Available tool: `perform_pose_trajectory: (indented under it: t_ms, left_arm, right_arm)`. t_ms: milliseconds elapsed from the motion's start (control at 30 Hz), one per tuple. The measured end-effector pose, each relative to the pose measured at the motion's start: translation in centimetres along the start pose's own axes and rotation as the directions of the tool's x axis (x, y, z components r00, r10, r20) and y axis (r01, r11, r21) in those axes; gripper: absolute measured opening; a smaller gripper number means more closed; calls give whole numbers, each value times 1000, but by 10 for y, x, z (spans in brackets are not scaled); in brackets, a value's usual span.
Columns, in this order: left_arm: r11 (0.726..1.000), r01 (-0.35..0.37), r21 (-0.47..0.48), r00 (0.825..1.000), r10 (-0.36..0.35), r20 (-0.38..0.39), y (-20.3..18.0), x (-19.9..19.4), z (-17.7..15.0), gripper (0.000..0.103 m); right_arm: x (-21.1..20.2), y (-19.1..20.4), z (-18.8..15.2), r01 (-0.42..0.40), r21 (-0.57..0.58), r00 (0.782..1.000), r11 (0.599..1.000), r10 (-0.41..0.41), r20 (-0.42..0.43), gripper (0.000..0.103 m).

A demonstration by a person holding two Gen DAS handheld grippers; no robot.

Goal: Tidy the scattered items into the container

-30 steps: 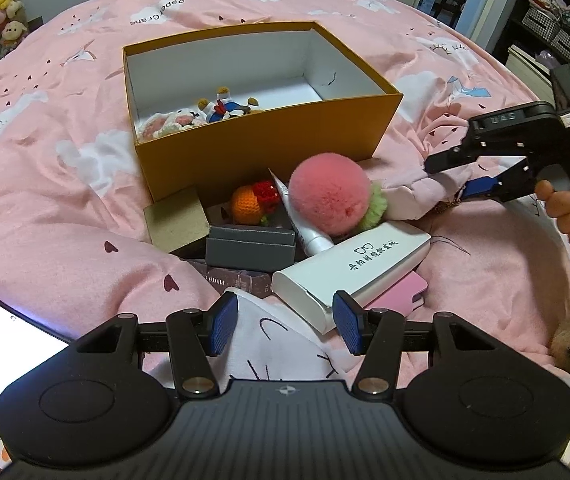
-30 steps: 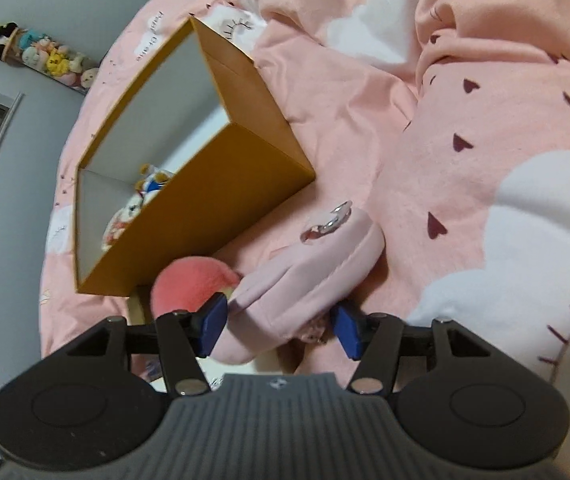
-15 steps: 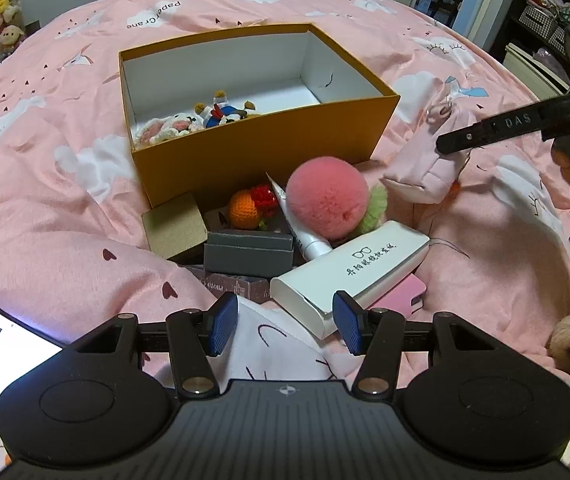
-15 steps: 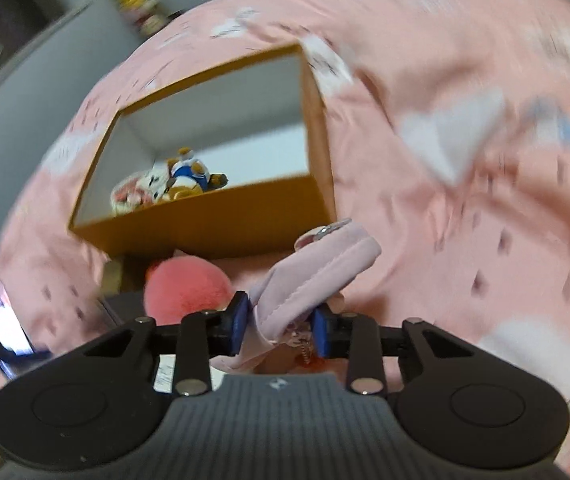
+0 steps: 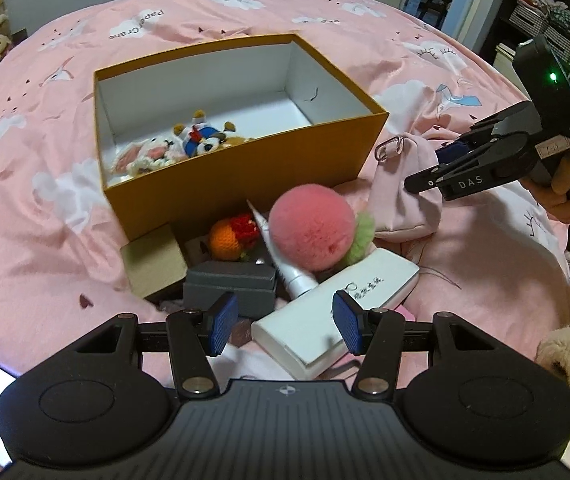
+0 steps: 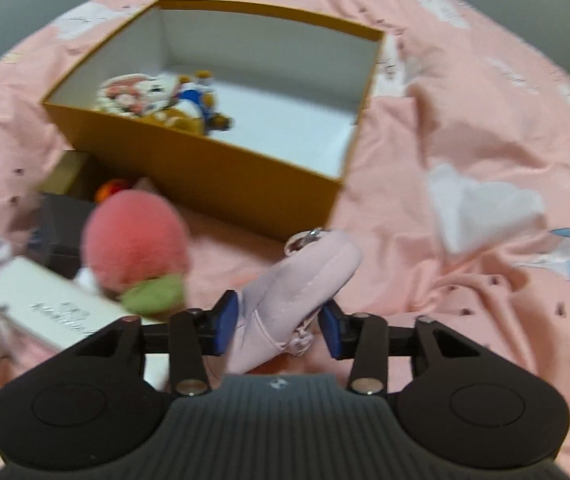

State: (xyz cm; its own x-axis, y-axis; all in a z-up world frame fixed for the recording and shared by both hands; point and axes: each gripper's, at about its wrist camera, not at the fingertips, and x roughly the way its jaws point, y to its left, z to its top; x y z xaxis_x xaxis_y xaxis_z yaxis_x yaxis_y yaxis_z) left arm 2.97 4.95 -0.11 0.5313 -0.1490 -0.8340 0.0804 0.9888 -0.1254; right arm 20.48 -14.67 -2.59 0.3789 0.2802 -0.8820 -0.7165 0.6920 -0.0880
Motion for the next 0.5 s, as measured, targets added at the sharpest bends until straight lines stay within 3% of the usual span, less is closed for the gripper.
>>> perform_pose_trajectory:
  t_ms: [233,300,400,500]
  left_arm:
    - [1000,9,11,1000,-9,6,-2,11,12,62]
    - [1000,11,9,1000,-11,14,-1,13,17,62]
    - [1000,25,-3,999,-24,25,-1,18,27,62]
    - [1000,23,8,999,-23,26,-5,30,36,62]
  right_arm:
    - [-10,-11,-12,131,61,991,990,-132,19,55]
    - [-13,-17,-15,108,116,994,987,-111,24,56]
    - [-10,-27,-17,16,228,1000,974,-17,5,59]
    - [0,-27,-18,12,273,1000,962,-7,-20,62]
